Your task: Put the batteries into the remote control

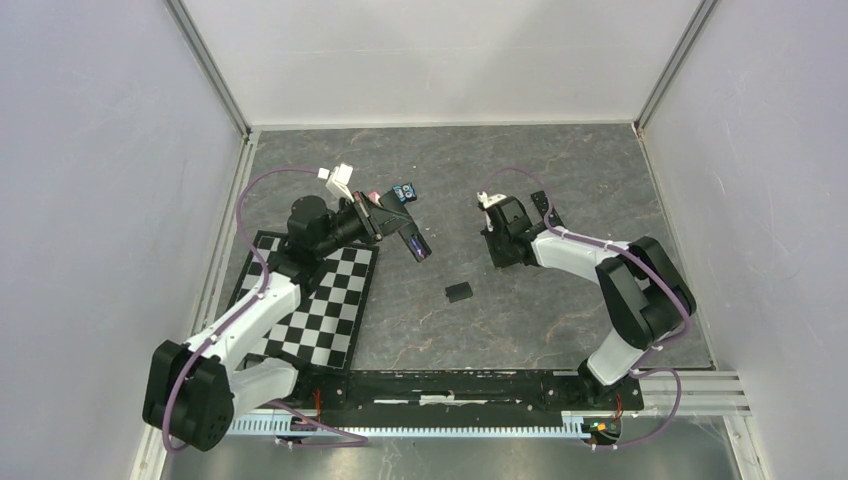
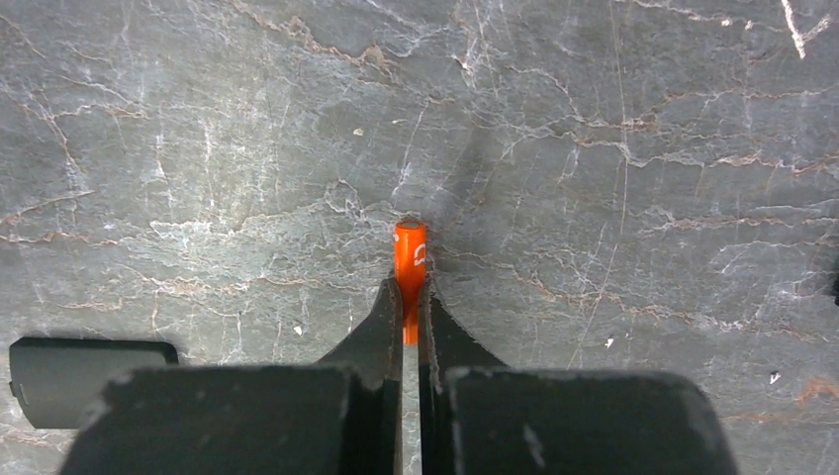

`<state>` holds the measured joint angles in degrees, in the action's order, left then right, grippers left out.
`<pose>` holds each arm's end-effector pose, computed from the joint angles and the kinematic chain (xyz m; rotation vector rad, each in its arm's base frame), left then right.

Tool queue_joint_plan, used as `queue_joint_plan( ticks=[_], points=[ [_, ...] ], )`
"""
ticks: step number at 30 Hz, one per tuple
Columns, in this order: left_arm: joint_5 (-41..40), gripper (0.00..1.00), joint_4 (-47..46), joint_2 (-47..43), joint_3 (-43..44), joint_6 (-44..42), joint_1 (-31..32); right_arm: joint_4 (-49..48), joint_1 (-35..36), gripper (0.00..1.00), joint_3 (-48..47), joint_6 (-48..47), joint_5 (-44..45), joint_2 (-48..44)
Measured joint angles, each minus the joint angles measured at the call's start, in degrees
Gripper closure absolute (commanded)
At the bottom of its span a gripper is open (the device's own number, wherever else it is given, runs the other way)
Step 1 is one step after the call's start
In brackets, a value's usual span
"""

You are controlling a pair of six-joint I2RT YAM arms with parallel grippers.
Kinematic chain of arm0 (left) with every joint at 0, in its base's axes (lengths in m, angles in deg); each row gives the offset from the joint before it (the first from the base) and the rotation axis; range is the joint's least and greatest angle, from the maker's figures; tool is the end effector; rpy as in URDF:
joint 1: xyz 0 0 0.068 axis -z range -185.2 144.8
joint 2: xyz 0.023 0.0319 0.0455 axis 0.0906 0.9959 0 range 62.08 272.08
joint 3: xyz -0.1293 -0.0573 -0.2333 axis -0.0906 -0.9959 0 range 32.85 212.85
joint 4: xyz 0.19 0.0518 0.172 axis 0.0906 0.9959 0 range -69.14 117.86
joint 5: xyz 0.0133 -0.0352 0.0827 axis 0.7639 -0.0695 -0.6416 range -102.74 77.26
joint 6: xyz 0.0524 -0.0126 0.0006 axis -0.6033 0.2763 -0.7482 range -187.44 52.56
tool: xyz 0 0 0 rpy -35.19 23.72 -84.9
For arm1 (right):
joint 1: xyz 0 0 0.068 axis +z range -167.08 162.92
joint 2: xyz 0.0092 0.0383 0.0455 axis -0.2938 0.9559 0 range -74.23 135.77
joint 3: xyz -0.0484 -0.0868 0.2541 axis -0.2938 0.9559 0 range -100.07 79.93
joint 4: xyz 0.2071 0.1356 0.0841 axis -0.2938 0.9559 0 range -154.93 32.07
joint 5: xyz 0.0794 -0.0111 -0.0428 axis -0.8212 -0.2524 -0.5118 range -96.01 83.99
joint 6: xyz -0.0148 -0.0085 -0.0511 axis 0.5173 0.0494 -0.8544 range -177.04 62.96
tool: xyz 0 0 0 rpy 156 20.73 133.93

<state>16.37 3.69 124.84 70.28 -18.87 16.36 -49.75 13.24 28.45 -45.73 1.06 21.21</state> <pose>0.2264 -0.1080 0.2826 -0.0272 1.8876 -1.3086 0.2778 0.1573 0.1558 -0.3846 2.5651 0.1046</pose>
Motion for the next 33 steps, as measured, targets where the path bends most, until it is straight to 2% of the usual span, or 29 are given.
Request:
queue_joint_plan(
  ticks=[4,8,14,21,33],
  points=[
    [1.1,0.98,-1.5,1.9,0.0,1.3,0.0,-1.7,0.7,1.0,1.5,-0.6,0.8,-1.2],
    [2.4,0.98,-4.4,5.8,0.0,3.9,0.0,-1.6,0.7,1.0,4.7,-1.0,-2.1,-5.3],
    [4.7,0.98,-10.3,12.3,0.0,8.7,0.2,-1.7,0.8,1.0,4.5,-0.5,-14.2,-14.7],
    [7.8,0.98,-21.0,18.3,-2.3,16.0,0.3,-2.3,3.0,1.0,-0.7,3.0,-24.6,-20.6],
    [9.1,0.98,-27.4,20.2,-2.7,20.2,0.7,0.1,6.6,1.0,-5.2,5.0,-28.0,-22.7]
  ],
)
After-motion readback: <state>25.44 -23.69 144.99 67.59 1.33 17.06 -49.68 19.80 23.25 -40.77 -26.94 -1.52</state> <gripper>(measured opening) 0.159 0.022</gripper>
